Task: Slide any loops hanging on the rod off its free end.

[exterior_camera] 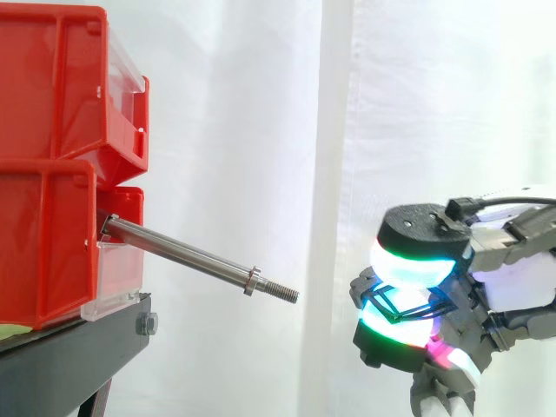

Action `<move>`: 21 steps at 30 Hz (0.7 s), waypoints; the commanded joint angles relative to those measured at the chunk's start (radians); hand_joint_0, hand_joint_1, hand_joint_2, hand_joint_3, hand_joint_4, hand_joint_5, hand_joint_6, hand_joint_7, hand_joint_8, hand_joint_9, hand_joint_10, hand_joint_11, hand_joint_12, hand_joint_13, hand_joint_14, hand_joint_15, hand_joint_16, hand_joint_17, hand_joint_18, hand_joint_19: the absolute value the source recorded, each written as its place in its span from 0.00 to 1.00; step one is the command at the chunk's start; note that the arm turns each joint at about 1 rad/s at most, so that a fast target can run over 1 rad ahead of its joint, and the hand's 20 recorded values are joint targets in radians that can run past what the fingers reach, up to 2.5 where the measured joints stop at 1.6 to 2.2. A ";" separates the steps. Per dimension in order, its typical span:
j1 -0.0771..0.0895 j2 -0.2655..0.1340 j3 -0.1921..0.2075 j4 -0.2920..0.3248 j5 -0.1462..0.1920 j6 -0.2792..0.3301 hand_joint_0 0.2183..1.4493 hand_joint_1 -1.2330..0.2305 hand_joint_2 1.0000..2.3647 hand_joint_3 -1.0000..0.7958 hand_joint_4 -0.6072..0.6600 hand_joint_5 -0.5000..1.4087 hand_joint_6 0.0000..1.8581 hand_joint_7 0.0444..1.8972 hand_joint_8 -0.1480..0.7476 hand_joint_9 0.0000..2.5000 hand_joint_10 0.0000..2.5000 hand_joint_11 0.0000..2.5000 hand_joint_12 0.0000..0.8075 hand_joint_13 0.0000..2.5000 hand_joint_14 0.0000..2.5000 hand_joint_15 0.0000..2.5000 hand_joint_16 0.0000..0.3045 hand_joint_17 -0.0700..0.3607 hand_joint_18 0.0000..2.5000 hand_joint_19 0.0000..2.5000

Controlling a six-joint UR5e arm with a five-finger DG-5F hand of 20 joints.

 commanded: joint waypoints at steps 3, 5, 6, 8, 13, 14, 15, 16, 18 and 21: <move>0.000 0.000 0.000 0.000 0.001 0.000 0.31 0.48 0.01 0.41 0.64 0.19 0.46 0.77 0.53 0.45 0.01 0.39 0.42 0.40 0.01 0.22 0.15 0.40 0.35 0.21; 0.001 0.000 0.000 0.000 0.001 0.000 0.30 0.43 0.02 0.47 0.64 0.19 0.46 0.78 0.54 0.44 0.01 0.39 0.43 0.41 0.01 0.23 0.15 0.41 0.35 0.21; 0.001 0.000 0.000 0.000 0.001 0.000 0.30 0.39 0.02 0.50 0.64 0.18 0.46 0.77 0.53 0.42 0.01 0.39 0.43 0.40 0.01 0.23 0.15 0.40 0.35 0.21; 0.001 0.000 0.000 0.000 0.001 0.000 0.31 0.36 0.02 0.52 0.61 0.17 0.47 0.77 0.53 0.42 0.01 0.39 0.42 0.40 0.01 0.23 0.15 0.41 0.34 0.21; 0.001 0.000 0.000 0.003 0.001 -0.001 0.40 0.29 0.02 0.43 0.61 0.15 0.48 0.71 0.52 0.40 0.01 0.40 0.42 0.40 0.01 0.23 0.15 0.40 0.35 0.19; 0.003 -0.002 0.000 0.003 0.001 -0.001 0.40 0.30 0.01 0.41 0.62 0.15 0.48 0.72 0.52 0.40 0.01 0.39 0.41 0.40 0.01 0.23 0.15 0.40 0.35 0.19; 0.003 0.000 0.000 0.003 0.001 0.000 0.41 0.29 0.01 0.34 0.63 0.15 0.48 0.72 0.52 0.41 0.01 0.41 0.41 0.41 0.01 0.23 0.15 0.40 0.35 0.19; 0.003 0.000 0.000 0.003 0.003 -0.001 0.41 0.29 0.00 0.31 0.63 0.16 0.48 0.72 0.52 0.42 0.00 0.41 0.41 0.41 0.01 0.23 0.15 0.40 0.35 0.19; 0.003 0.000 0.000 0.003 0.006 0.000 0.38 0.32 0.00 0.28 0.64 0.16 0.47 0.73 0.53 0.43 0.01 0.41 0.41 0.41 0.01 0.23 0.15 0.40 0.36 0.19; 0.004 0.000 0.000 0.003 0.007 0.002 0.34 0.40 0.00 0.28 0.65 0.18 0.47 0.76 0.52 0.45 0.01 0.41 0.41 0.41 0.01 0.23 0.15 0.39 0.35 0.19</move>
